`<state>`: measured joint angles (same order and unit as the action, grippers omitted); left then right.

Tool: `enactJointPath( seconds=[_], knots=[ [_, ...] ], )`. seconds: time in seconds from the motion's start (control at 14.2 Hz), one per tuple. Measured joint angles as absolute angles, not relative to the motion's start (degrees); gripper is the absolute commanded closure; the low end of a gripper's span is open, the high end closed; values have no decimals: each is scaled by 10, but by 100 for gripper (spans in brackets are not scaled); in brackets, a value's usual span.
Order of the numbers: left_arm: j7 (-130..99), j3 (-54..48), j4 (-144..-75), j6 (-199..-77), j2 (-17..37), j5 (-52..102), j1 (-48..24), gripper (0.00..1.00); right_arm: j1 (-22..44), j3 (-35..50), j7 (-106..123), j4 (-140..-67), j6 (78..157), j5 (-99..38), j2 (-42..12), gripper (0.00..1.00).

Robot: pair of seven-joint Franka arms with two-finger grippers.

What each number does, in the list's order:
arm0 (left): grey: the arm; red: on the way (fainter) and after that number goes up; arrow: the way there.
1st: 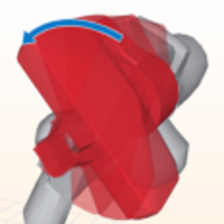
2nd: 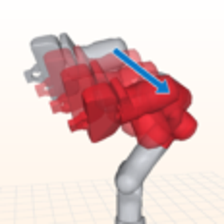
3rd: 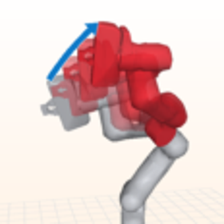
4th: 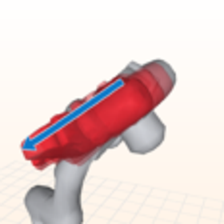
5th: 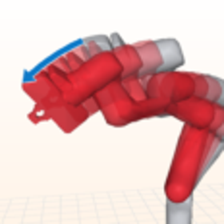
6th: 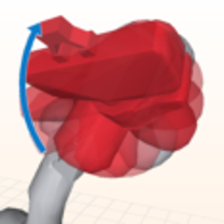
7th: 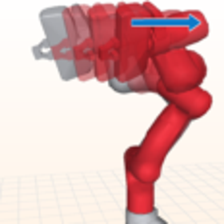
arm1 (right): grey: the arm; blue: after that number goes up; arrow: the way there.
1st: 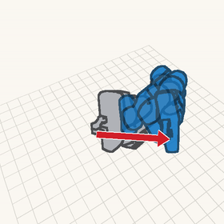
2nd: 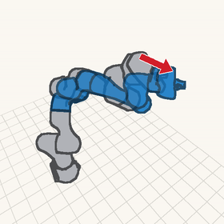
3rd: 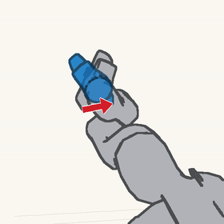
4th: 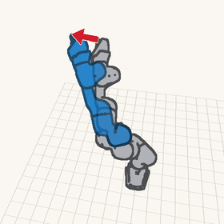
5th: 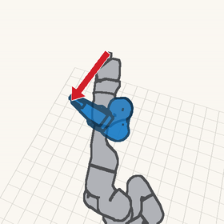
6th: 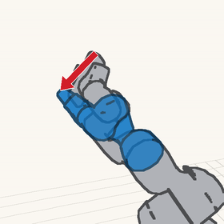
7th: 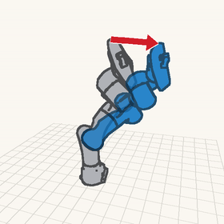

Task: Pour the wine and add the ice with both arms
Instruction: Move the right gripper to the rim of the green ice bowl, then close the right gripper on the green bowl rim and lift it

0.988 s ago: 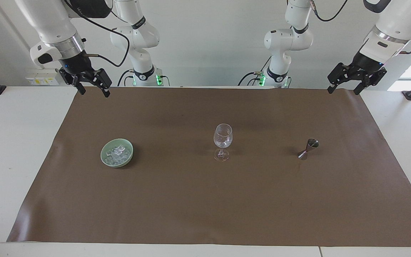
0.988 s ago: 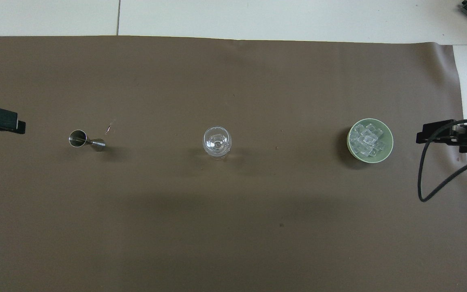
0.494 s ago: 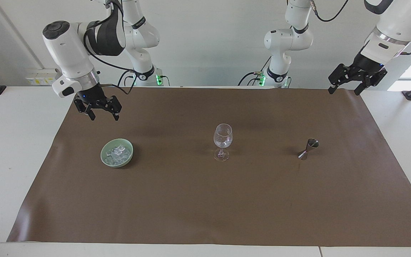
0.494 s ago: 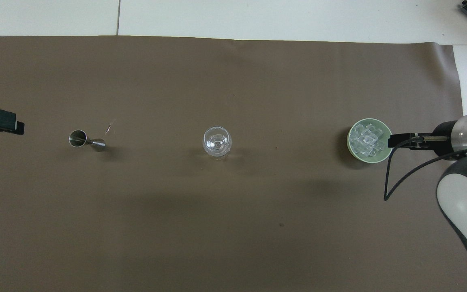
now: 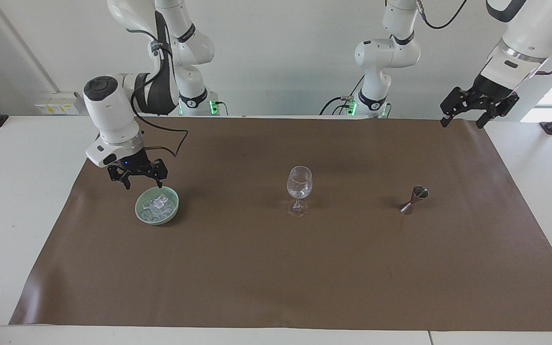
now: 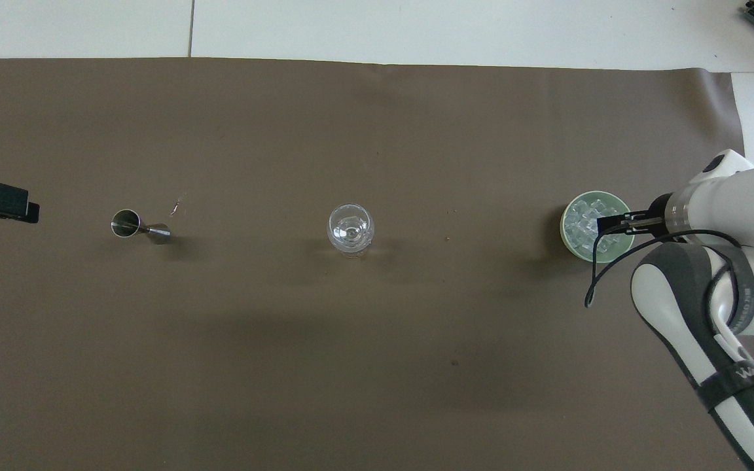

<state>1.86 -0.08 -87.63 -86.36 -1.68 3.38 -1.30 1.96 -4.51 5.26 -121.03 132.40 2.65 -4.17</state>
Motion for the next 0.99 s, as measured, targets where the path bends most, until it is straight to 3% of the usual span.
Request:
enactJointPath(
  seconds=[0.35,0.42,0.56,0.64,0.99],
  knots=[
    [21,-2,-895,-864,-28,33,-14,0,25,-44,55,-1218,1377,27,-94,0],
    [22,-2,-896,-864,-29,32,-14,0,25,-44,56,-1218,1377,27,-94,7],
    [22,-2,-896,-864,-30,30,-13,0,26,-44,56,-1221,1380,27,-94,34],
    [22,-1,-897,-864,-30,30,-12,0,26,-44,56,-1223,1383,27,-94,43],
    [22,3,-898,-864,-30,29,-12,0,28,-44,56,-1230,1386,27,-94,52]
  ],
)
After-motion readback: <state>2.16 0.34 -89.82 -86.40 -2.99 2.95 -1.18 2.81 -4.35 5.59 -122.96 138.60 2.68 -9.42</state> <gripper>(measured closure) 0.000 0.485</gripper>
